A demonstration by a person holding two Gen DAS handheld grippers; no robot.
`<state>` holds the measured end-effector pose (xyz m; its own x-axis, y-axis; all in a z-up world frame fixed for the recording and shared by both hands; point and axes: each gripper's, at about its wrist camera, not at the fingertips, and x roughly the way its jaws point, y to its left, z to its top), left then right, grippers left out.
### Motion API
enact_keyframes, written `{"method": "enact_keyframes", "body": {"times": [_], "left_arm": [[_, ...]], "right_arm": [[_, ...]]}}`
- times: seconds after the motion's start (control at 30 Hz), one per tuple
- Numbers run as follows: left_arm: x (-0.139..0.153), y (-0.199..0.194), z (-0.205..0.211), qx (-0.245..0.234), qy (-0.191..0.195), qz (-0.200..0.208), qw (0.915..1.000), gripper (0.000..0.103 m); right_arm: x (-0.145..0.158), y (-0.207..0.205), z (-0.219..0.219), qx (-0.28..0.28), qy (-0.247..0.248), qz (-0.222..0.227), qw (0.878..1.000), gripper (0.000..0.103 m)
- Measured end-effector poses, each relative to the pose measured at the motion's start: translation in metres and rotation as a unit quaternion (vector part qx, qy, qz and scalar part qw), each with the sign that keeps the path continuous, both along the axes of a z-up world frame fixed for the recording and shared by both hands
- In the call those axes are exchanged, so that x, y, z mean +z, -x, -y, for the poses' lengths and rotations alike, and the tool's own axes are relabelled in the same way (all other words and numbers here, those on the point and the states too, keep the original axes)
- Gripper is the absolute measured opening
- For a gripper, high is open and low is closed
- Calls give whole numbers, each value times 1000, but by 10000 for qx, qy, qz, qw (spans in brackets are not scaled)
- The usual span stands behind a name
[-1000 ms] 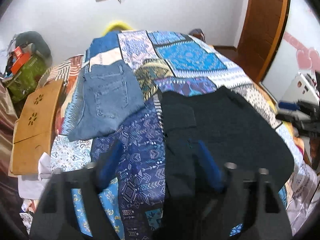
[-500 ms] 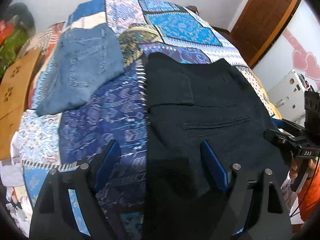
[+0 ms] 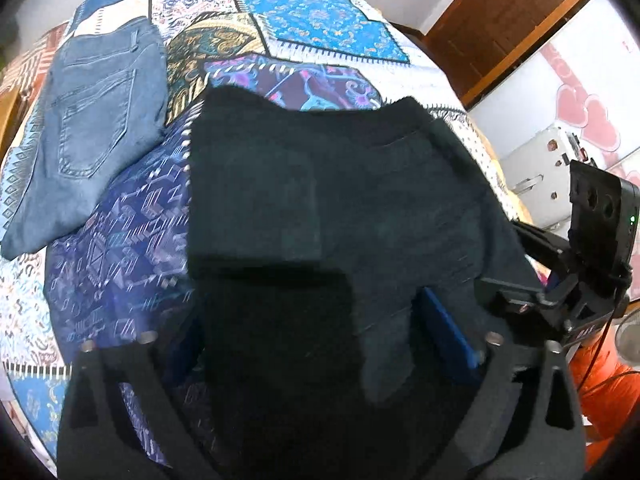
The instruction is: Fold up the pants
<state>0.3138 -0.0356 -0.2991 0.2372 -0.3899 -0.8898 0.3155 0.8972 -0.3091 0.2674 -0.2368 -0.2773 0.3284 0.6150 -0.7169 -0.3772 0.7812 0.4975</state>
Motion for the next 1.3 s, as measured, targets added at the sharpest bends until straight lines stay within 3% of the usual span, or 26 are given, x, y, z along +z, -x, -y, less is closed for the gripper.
{"method": "enact_keyframes", "body": {"times": [0.07,0.2,0.23,0.37,0.47,0.73,1.03,1.3], "left_arm": [[7,0,7,74,-141,150,9998,76],[18,4,17,90,-491,470,9976,59],[22,6,18,118,-601,573,9965,49],[38,16,19,183,-798,854,9930,30],[49,23,20,156,-841,1007,9912,27],[103,38,-3,455,-516,1536,9857,26],[170,39,-55,975,-430,2285,9677,26],[206,4,-111,1463,-555,2705,9499,26]], "right_arm": [[3,-1,-1,1,39,65,10000,63],[16,-2,-6,59,93,215,9997,45],[19,-1,-5,23,108,269,9996,36],[36,2,-3,-42,79,480,9988,28],[53,9,-8,-3,154,741,9971,27],[105,23,-20,-11,71,1449,9894,25],[162,13,-59,175,-66,2249,9742,25],[193,-28,-118,407,-234,2636,9635,25]]}}
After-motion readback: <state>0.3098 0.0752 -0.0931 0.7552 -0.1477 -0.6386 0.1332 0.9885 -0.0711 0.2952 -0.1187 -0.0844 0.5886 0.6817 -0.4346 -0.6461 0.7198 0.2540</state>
